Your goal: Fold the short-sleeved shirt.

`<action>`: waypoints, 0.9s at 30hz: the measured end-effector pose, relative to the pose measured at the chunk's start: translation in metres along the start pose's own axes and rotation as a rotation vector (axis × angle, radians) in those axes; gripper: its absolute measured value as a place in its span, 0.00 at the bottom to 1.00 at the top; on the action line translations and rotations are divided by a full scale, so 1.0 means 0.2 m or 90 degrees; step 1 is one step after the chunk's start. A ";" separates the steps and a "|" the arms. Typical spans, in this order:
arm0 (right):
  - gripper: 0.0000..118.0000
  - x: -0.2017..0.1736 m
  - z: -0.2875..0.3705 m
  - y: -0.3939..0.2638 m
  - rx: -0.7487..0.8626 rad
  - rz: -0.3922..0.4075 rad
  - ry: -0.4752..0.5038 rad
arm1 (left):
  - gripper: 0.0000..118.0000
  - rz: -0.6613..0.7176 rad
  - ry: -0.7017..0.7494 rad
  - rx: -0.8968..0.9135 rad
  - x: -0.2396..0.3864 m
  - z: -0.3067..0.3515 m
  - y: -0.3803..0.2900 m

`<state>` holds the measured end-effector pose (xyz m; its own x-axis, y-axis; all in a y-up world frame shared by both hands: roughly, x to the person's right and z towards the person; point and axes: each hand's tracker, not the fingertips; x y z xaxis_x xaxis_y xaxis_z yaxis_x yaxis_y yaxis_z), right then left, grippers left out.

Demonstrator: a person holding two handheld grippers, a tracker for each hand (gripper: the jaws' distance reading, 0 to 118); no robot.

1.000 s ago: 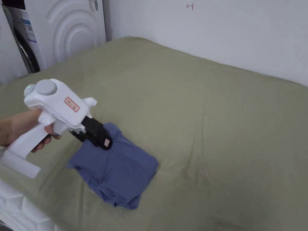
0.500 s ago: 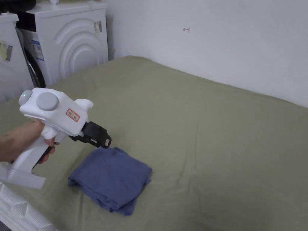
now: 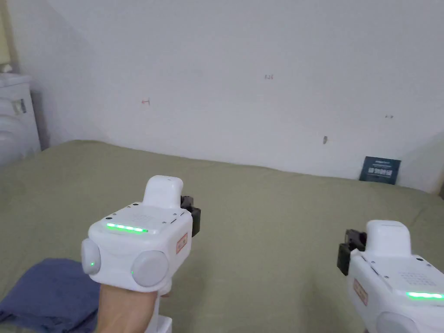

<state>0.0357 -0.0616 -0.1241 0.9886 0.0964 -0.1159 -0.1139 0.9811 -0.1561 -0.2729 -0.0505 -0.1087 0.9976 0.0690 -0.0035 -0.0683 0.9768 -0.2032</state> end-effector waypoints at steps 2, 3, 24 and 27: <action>0.00 0.01 0.00 0.05 0.005 0.012 -0.021 | 0.01 -0.047 0.027 0.037 0.16 0.00 0.05; 0.00 0.01 0.01 0.07 0.011 0.007 -0.029 | 0.01 -0.066 0.044 0.037 0.22 0.00 0.06; 0.44 0.12 0.13 0.17 0.054 -0.022 -0.074 | 0.28 -0.071 0.039 0.051 0.33 0.06 0.17; 0.97 0.14 0.13 0.16 0.053 -0.052 -0.110 | 1.00 -0.049 0.064 0.049 0.30 0.02 0.17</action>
<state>0.0630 -0.0234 -0.1059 0.9972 0.0362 0.0655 -0.0313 0.9967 -0.0754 -0.2164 -0.0126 -0.1112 0.9956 -0.0241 -0.0904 0.0121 0.9913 -0.1309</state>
